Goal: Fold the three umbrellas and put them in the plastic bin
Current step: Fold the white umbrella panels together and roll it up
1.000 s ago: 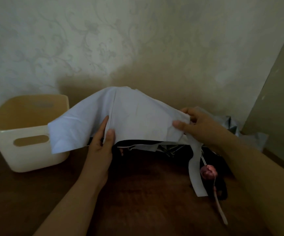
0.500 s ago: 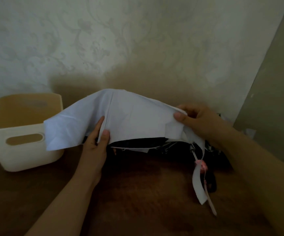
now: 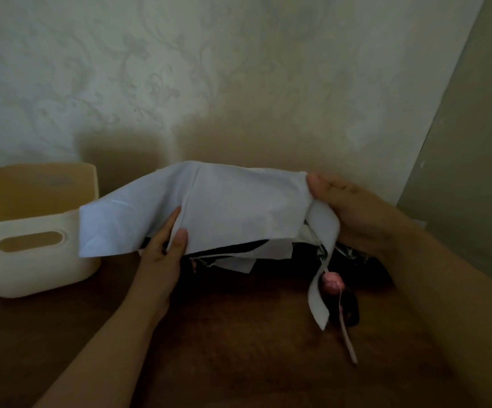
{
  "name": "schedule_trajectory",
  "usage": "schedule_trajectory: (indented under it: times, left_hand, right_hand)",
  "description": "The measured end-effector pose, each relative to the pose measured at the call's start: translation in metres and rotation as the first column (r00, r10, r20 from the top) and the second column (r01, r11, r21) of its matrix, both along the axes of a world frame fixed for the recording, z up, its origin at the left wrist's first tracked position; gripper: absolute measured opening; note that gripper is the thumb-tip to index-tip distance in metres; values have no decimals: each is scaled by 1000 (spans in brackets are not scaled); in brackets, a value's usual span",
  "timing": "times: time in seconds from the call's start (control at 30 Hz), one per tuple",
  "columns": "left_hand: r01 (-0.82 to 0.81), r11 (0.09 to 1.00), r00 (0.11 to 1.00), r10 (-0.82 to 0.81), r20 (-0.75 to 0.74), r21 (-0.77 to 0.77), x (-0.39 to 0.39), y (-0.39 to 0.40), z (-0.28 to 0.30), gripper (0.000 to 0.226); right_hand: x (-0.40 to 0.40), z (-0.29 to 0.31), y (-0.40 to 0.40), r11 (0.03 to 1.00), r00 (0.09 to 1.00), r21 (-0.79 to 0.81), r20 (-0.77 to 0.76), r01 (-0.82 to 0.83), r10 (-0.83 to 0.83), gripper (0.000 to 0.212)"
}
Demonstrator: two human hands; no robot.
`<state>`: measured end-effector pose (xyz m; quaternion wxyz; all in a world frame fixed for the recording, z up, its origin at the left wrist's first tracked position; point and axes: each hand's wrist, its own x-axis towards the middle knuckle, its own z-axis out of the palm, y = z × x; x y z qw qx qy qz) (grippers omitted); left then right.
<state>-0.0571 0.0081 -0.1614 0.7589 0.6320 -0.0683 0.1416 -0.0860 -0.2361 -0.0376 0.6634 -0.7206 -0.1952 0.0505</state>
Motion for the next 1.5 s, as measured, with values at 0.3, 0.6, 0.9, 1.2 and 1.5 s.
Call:
schedule_trajectory:
  times: [0.3, 0.6, 0.9, 1.2, 1.5]
  left_hand:
    - [-23, 993, 1000, 21, -19, -116, 5, 8, 1, 33]
    - [-27, 995, 999, 24, -25, -99, 6, 11, 0, 29]
    - [-44, 994, 999, 41, -33, -99, 4, 9, 1, 29]
    - [-103, 993, 994, 104, 21, -55, 2, 10, 4, 31]
    - [-30, 999, 999, 30, 27, 17, -6, 3, 10, 31]
  right_hand:
    - [-5, -6, -2, 908, 981, -410, -127, 84, -148, 36]
    - [-16, 29, -28, 905, 969, -419, -244, -77, -30, 41]
    - [-10, -8, -3, 691, 908, -611, 120, 386, -401, 65]
    - [-14, 1, -20, 952, 969, -189, -2, 242, -247, 34]
    - [0, -2, -23, 820, 956, -568, -200, 66, -215, 38]
